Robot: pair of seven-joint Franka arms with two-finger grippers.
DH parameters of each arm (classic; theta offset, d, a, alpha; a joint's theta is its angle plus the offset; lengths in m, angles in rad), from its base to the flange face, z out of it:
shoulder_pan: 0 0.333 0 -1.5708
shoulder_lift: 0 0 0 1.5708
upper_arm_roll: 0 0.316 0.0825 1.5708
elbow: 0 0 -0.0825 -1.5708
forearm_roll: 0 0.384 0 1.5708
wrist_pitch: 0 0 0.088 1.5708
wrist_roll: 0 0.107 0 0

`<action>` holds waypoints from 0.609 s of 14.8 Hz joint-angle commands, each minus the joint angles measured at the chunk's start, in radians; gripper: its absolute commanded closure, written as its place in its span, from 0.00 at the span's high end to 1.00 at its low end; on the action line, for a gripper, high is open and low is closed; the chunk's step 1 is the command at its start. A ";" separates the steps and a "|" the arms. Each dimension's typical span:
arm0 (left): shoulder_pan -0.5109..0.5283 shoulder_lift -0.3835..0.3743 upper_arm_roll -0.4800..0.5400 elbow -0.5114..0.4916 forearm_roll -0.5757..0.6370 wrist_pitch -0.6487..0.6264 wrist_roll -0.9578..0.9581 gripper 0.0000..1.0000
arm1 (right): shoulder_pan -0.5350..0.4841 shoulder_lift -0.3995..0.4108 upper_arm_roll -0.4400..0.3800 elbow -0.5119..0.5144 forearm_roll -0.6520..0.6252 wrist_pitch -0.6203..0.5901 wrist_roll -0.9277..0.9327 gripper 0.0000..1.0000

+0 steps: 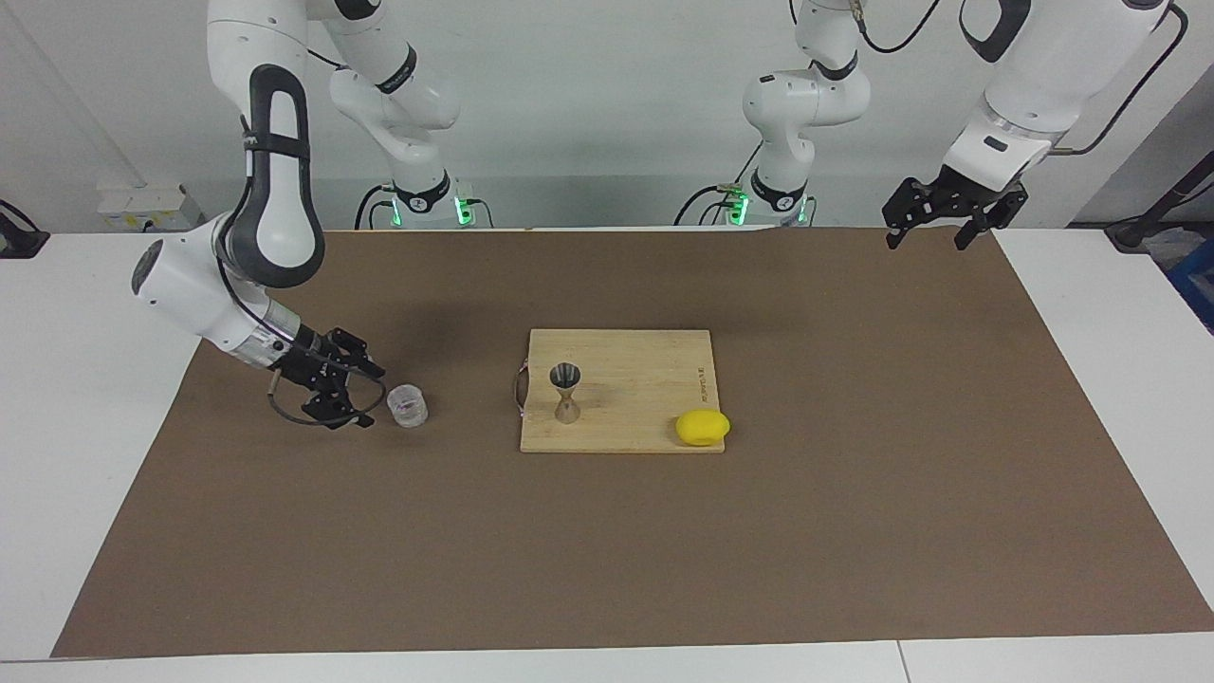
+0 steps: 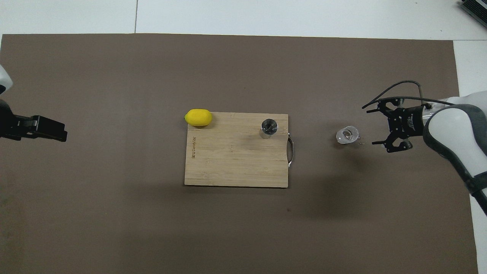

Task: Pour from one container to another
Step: 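Open the right gripper and lift it off the glass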

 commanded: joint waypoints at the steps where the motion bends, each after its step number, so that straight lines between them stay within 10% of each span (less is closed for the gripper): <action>1: -0.006 -0.023 0.007 -0.025 -0.002 0.000 0.000 1.00 | 0.084 -0.049 0.005 -0.017 -0.159 0.007 -0.166 1.00; 9: -0.006 -0.023 0.007 -0.025 -0.002 0.000 0.000 1.00 | 0.194 -0.118 0.012 0.130 -0.486 -0.180 -0.606 1.00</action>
